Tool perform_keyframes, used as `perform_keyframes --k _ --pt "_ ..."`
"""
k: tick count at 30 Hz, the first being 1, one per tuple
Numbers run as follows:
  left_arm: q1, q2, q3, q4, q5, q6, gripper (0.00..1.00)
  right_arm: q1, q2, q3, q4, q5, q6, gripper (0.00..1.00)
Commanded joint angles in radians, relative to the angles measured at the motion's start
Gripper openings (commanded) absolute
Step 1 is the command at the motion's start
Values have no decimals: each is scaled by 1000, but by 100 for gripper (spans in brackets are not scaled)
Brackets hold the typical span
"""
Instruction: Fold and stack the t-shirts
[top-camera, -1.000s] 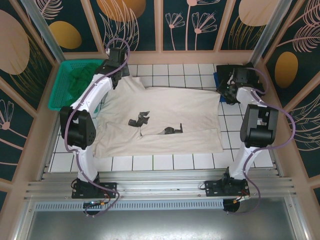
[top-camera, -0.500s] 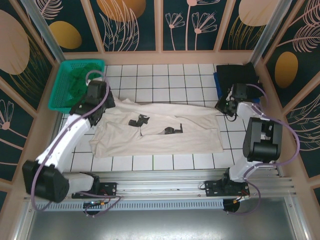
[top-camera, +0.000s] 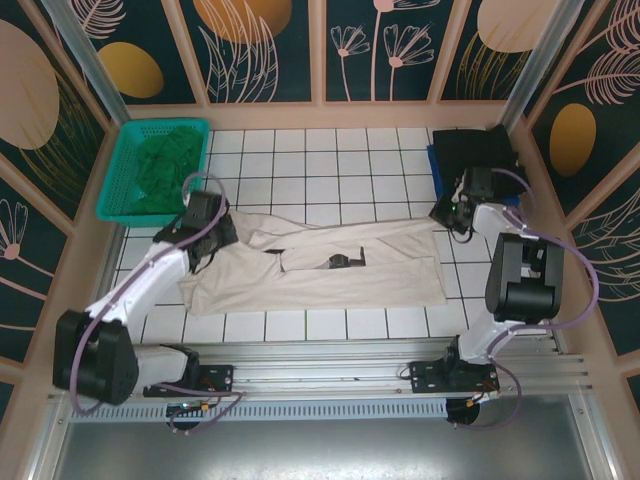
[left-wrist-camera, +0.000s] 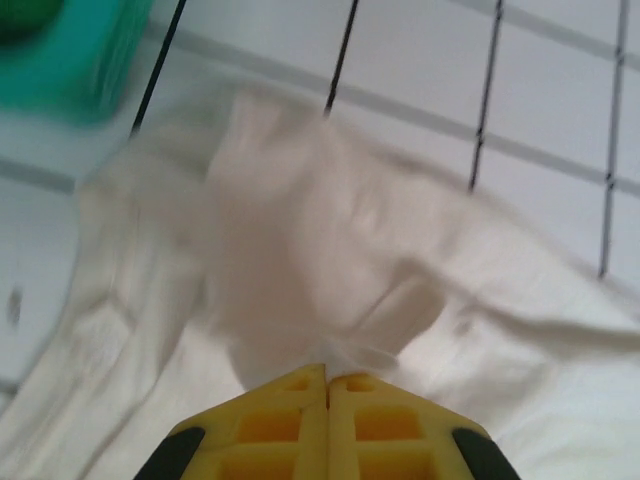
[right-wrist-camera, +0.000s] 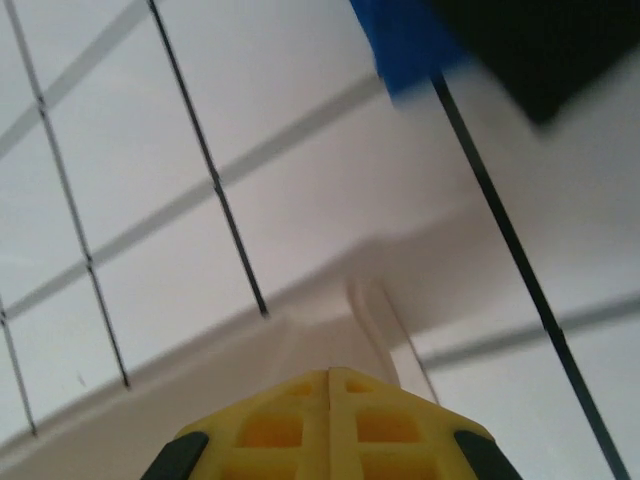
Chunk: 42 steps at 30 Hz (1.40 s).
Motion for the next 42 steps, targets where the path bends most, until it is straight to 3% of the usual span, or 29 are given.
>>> perform_keyframes --k 1,4,6,12,22,33,36,37,39,42 --pt "4 113 231 69 -63 72 0 -4 62 166 -24 33 -12 0" --pt "4 192 391 5 -72 98 0 -4 80 232 -45 25 -4 0" --pt "6 172 389 6 -76 104 0 -3 55 208 -34 12 0 0" --pt "5 1 191 9 -91 69 0 -15 -64 23 17 -18 8 0" --pt "5 -299 -253 28 -9 -108 0 -35 -143 -206 77 -44 30 0" --pt "4 -356 -433 36 18 -173 0 -53 -191 -311 38 -19 34 5" --pt "4 -364 -476 43 25 -208 0 -71 -226 -341 6 -8 46 14" --pt "5 -363 -489 53 36 -220 1 -75 -239 -351 -5 -8 52 14" --pt "4 -355 -502 57 34 -244 20 -76 -272 -372 -17 -14 64 16" --pt "4 -336 -477 38 8 -241 31 -76 -313 -403 -24 -17 80 21"
